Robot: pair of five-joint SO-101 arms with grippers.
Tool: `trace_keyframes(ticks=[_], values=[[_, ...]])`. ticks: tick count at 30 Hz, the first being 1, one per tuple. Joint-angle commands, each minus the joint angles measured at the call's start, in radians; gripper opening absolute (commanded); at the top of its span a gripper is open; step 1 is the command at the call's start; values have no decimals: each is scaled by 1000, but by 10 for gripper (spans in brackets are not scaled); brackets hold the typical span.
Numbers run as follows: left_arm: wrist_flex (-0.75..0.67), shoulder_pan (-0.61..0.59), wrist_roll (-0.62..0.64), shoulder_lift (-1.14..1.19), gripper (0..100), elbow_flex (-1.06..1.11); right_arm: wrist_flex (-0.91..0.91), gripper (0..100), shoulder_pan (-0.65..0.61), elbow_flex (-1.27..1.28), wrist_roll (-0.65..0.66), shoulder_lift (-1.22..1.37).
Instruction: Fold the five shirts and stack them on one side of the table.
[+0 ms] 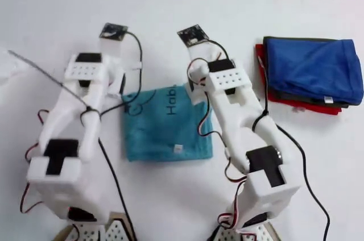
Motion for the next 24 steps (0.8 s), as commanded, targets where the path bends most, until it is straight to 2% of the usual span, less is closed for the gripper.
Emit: trace_keyframes(ticks=[1, 5, 9, 14, 19, 24], values=[[97, 0, 2, -152, 26, -10, -25, 20, 1, -38, 0, 10], [147, 0, -31, -288, 26, 145, -45, 20, 2, -44, 0, 84], [51, 18, -74, -431, 26, 364, -74, 20, 2, -44, 0, 139], [-71, 152, -87, -585, 25, 602, -131, 19, 2, -49, 0, 156], [-144, 308, -86, -672, 25, 740, -116, 19, 2, -112, 0, 166], [-167, 345, -91, -678, 25, 762, -35, 19, 2, -238, 0, 219]])
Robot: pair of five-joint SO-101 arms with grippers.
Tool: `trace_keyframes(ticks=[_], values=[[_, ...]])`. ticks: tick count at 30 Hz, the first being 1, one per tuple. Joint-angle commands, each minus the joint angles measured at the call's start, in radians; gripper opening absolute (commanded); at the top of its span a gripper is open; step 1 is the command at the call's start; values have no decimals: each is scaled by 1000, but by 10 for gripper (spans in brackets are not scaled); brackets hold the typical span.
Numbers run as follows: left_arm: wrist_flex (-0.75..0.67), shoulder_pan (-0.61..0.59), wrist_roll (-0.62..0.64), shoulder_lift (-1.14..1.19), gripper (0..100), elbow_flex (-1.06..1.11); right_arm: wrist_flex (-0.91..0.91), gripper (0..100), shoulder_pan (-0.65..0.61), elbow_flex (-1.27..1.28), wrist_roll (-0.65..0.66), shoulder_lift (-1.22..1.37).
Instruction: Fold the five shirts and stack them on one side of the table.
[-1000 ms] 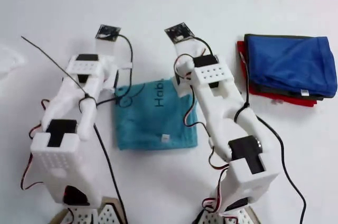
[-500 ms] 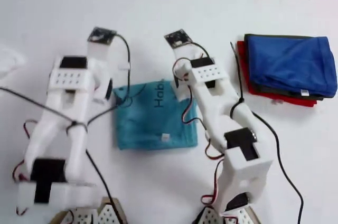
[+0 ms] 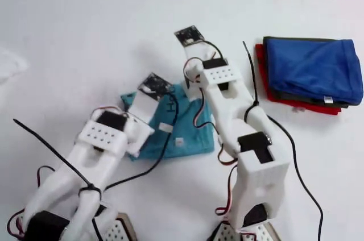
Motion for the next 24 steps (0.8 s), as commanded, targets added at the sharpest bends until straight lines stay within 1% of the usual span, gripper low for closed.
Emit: trace_keyframes(ticks=[1, 4, 10, 15, 17, 20, 24], values=[[-21, 17, -8, -32, 25, 1, 54, 19, 4, -120, 0, 21], [-23, 14, -9, -32, 25, 22, 91, 19, 4, -201, 0, 67], [-117, 11, -40, -37, 25, 130, 170, 19, -2, -307, 0, 140], [-112, 11, -37, -40, 25, 71, 194, 19, 2, -331, 0, 97], [-87, 11, -37, -40, 25, 24, 213, 19, 1, -330, 0, 53], [2, 9, -37, -41, 25, -74, 251, 19, -4, -330, 0, -35], [106, -48, -37, -41, 25, -219, 283, 19, -2, -275, 0, -168]])
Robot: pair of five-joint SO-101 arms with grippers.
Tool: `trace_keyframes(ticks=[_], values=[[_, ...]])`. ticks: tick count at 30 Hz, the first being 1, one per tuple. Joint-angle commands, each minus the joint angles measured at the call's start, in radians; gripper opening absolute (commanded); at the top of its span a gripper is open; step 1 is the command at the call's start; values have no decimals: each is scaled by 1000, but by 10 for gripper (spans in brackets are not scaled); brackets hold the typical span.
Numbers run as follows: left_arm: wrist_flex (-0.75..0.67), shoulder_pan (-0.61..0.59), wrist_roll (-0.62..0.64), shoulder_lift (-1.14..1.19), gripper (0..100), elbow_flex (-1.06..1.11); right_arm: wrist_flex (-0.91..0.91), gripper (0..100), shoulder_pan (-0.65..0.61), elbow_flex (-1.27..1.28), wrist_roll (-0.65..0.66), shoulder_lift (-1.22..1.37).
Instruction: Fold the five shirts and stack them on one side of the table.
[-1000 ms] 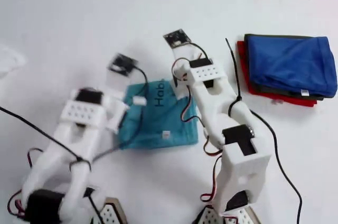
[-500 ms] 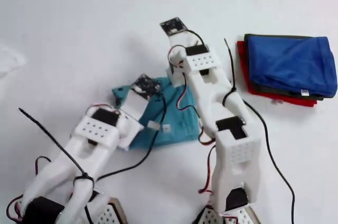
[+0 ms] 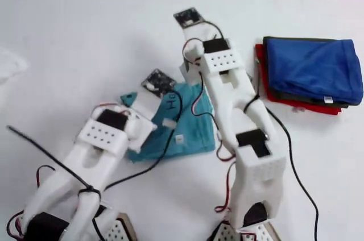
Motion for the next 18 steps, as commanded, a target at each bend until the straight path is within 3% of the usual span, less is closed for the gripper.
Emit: trace_keyframes(ticks=[1, 8, 18], values=[[78, -69, -9, -31, 25, -148, 21, 19, -5, 51, 0, -183], [-5, -247, -12, -17, 25, -223, -163, 19, -16, 502, 2, -450], [-186, -238, -8, 304, 25, -232, -265, 19, -91, 910, 2, -633]])
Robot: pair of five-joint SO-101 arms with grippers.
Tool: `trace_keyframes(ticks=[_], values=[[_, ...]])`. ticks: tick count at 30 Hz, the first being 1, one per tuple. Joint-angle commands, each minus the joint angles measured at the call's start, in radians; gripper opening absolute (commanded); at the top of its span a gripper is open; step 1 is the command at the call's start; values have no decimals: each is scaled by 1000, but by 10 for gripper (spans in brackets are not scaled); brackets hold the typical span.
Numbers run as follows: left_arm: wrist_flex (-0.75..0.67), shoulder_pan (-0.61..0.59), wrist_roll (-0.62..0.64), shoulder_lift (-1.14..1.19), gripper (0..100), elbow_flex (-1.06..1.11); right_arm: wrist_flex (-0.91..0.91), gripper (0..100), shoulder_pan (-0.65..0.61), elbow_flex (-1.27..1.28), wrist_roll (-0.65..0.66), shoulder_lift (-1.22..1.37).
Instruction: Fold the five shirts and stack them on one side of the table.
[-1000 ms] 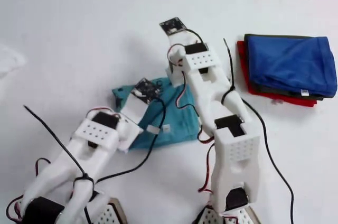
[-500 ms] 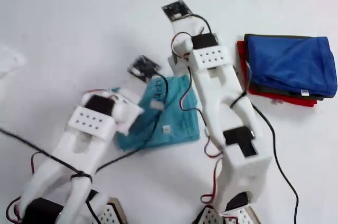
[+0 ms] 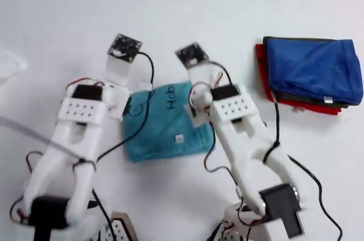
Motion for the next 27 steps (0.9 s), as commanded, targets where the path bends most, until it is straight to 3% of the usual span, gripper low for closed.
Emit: trace_keyframes(ticks=[1, 7, 14, 20, 27], values=[[-94, -3, 0, 104, 25, -41, -16, 19, -38, 61, 2, -67], [-181, -8, 0, 238, 25, -41, -97, 19, -58, 198, 83, -65], [-227, -12, -6, 319, 25, -48, -122, 19, 102, 275, 215, -65], [-167, -14, 0, 321, 25, -122, -116, 19, 136, 267, 258, -76], [-31, -17, 2, 316, 25, -209, -25, 19, 33, 184, 253, -156]])
